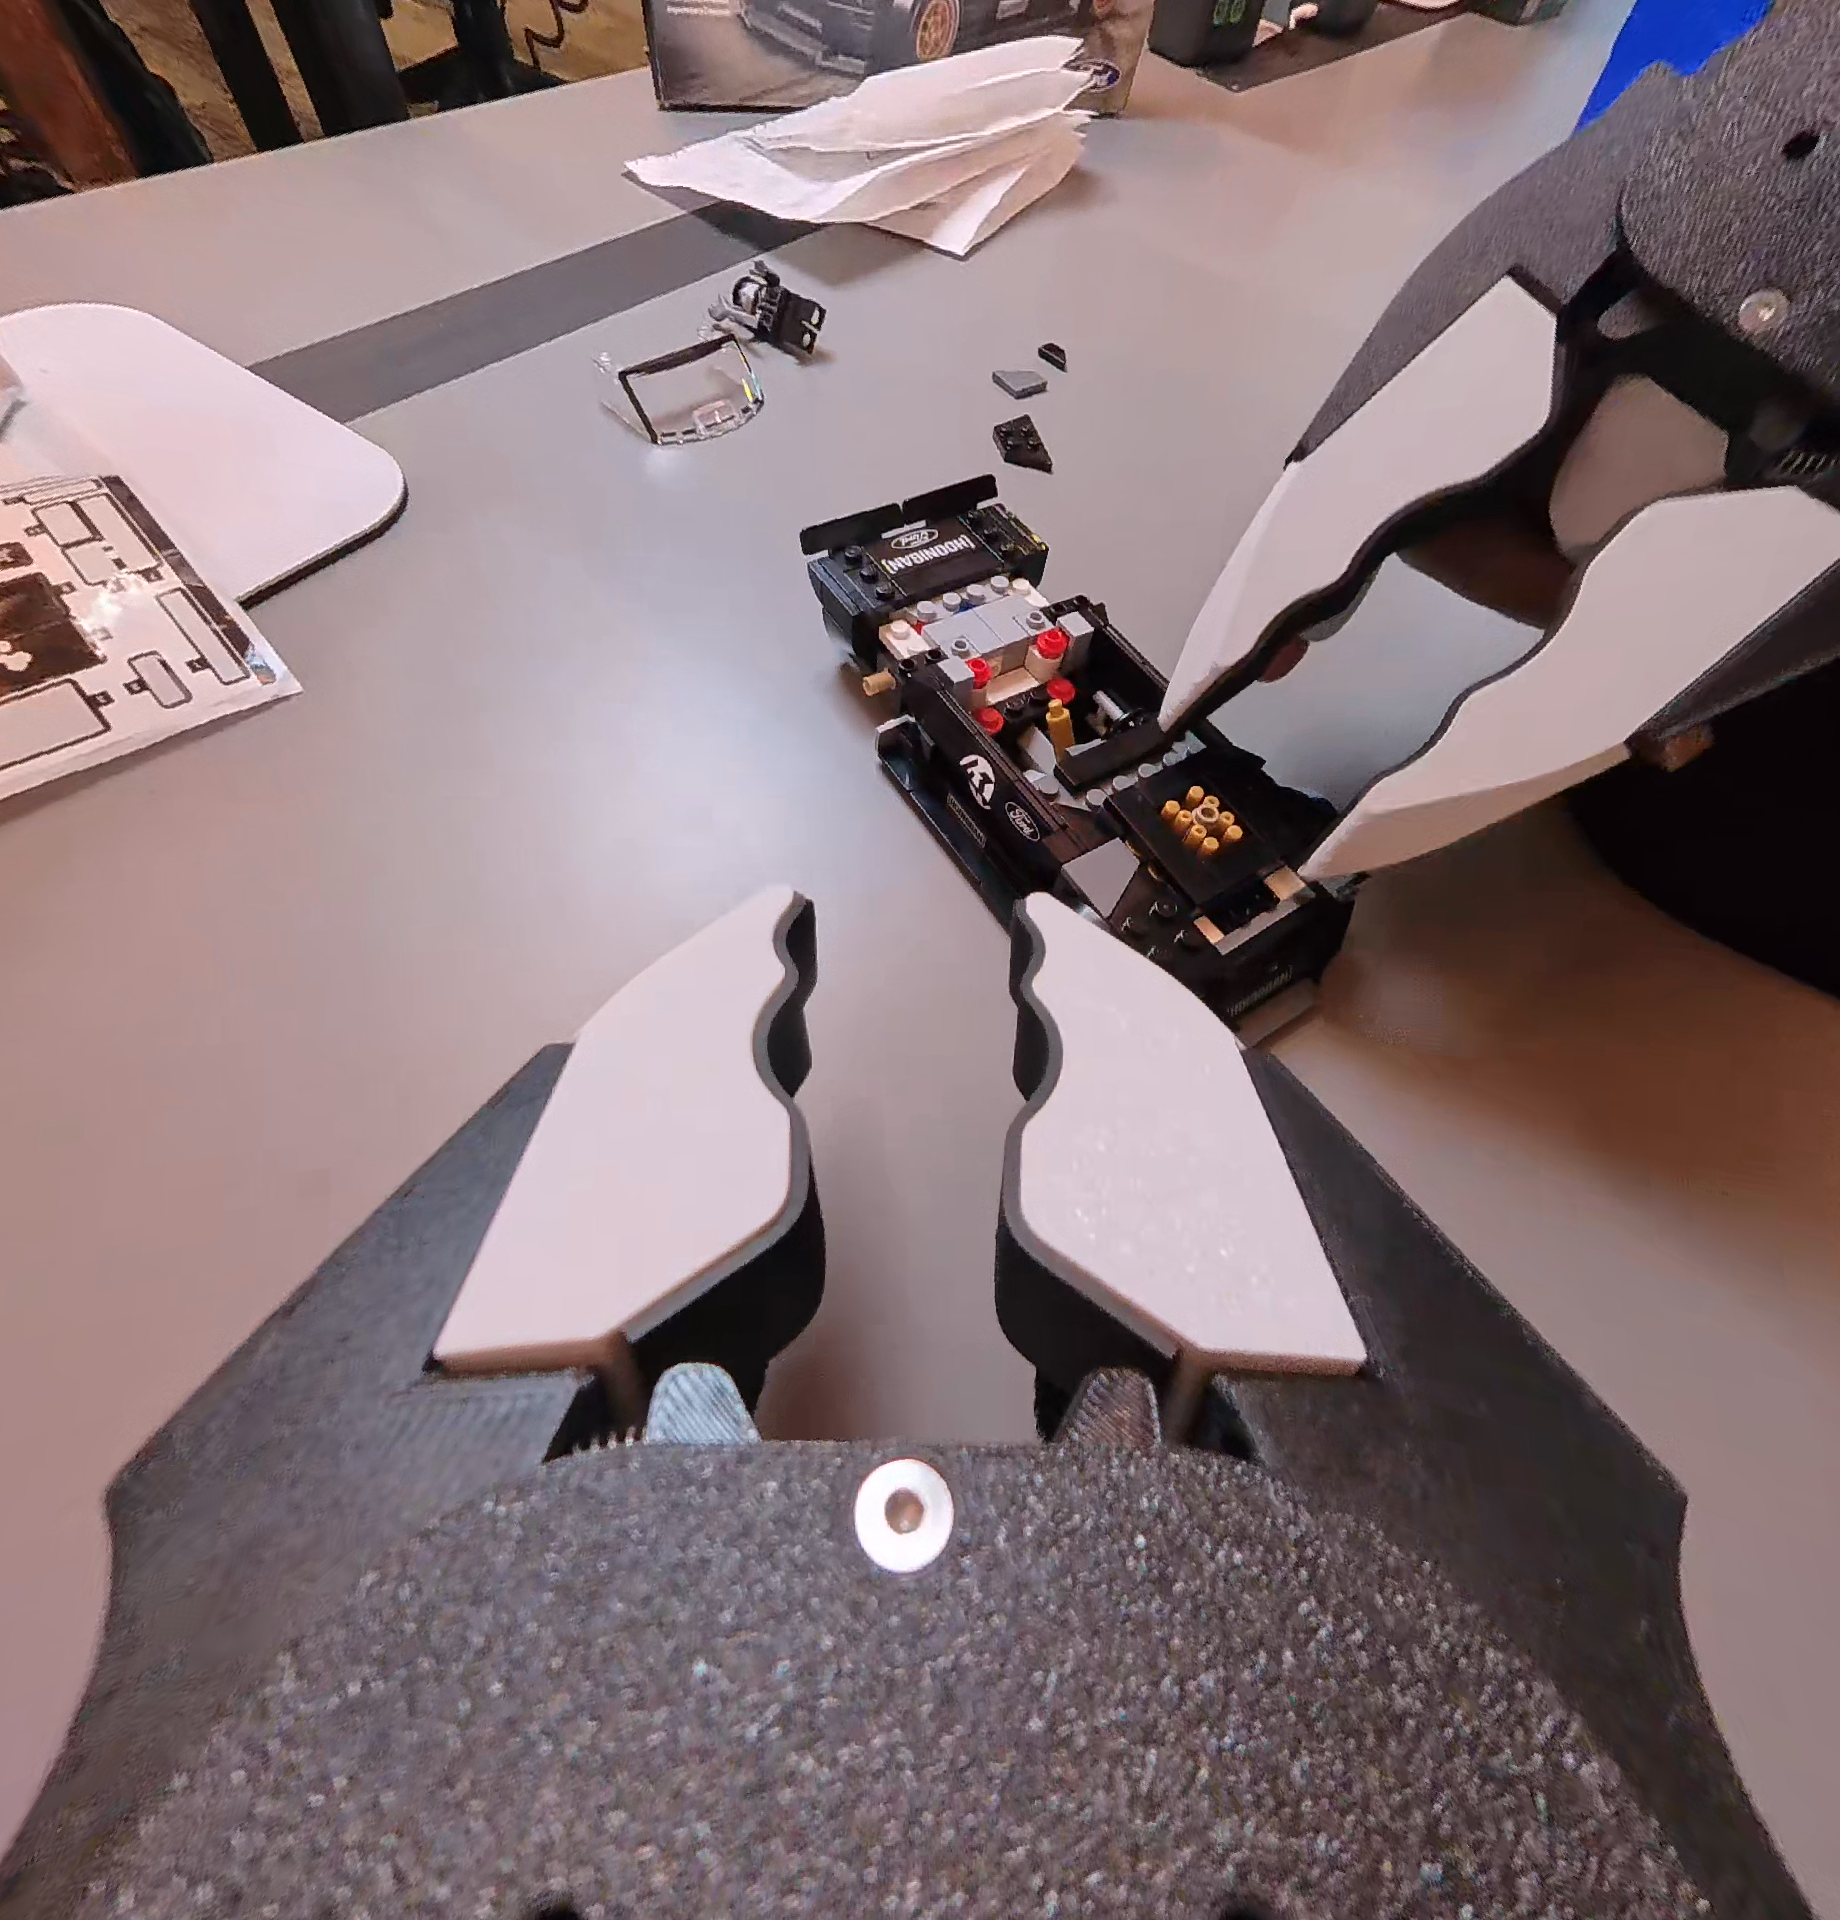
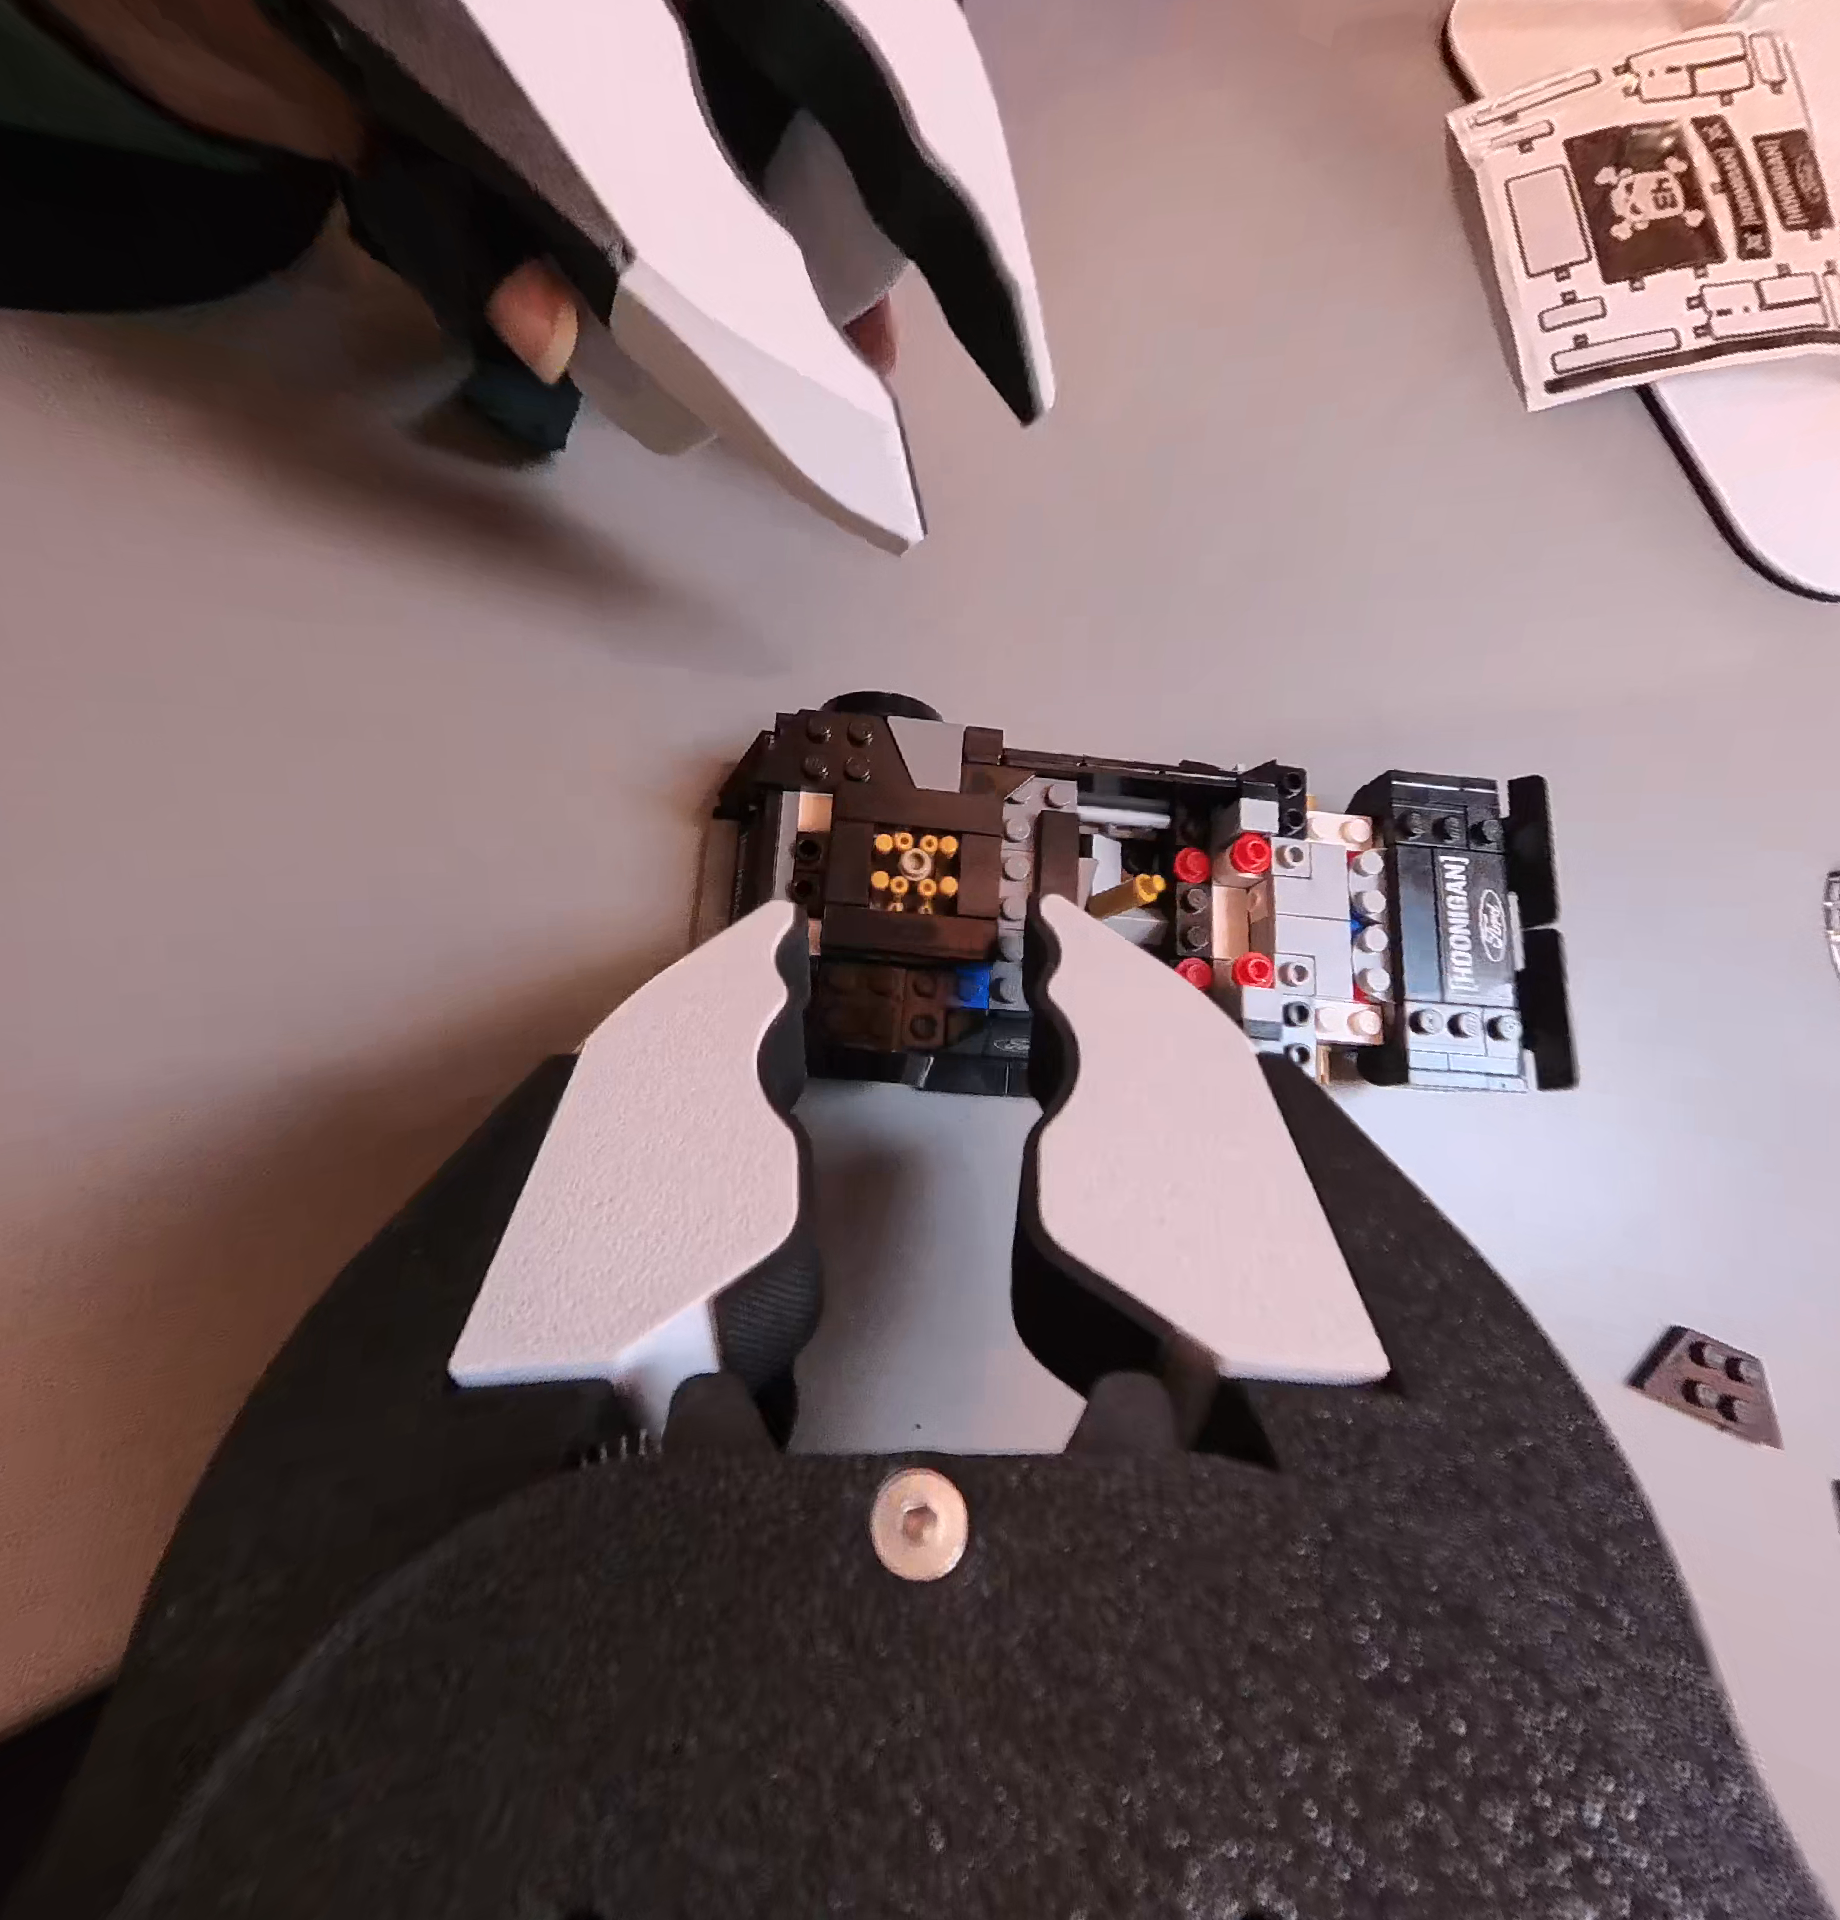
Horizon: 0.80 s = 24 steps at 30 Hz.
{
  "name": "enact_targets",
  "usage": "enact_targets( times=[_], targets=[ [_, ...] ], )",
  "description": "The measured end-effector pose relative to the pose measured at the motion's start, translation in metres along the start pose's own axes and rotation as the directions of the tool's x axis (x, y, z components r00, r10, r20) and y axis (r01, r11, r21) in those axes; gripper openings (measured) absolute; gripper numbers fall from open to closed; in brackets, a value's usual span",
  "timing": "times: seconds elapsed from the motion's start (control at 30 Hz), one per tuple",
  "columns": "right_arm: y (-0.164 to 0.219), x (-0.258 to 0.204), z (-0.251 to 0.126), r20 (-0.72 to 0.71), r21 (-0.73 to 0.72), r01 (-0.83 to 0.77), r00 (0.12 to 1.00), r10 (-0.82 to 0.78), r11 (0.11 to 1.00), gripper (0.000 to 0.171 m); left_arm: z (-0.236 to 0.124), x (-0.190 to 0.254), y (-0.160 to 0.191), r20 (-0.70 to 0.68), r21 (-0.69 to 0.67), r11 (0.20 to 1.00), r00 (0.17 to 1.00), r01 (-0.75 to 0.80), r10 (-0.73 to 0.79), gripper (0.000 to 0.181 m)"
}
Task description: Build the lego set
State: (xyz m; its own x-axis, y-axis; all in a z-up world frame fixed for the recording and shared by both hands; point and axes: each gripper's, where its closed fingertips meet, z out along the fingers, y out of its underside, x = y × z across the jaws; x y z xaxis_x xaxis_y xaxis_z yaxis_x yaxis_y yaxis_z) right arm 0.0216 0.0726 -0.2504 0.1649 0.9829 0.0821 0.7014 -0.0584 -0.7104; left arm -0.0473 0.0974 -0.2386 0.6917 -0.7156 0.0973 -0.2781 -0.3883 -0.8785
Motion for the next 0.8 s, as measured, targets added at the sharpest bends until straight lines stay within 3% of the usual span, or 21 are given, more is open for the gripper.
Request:
enact_targets(
  times=[0.63, 0.8],
  targets=[
    [-0.015, 0.0, -0.001, 0.018, -0.001, -0.1, 0.995, 0.1, 0.995, 0.033, -0.001, 0.012, 0.0, -0.034, 0.008, 1.0, 0.999, -0.007, 0.008, 0.033],
    [-0.011, 0.002, 0.003, 0.001, -0.074, -0.13, 0.991, 0.13, 0.989, 0.02, -0.002, 0.02, 0.0, -0.053, -0.002, 0.999, 0.998, -0.039, 0.039, 0.033]
  ],
)
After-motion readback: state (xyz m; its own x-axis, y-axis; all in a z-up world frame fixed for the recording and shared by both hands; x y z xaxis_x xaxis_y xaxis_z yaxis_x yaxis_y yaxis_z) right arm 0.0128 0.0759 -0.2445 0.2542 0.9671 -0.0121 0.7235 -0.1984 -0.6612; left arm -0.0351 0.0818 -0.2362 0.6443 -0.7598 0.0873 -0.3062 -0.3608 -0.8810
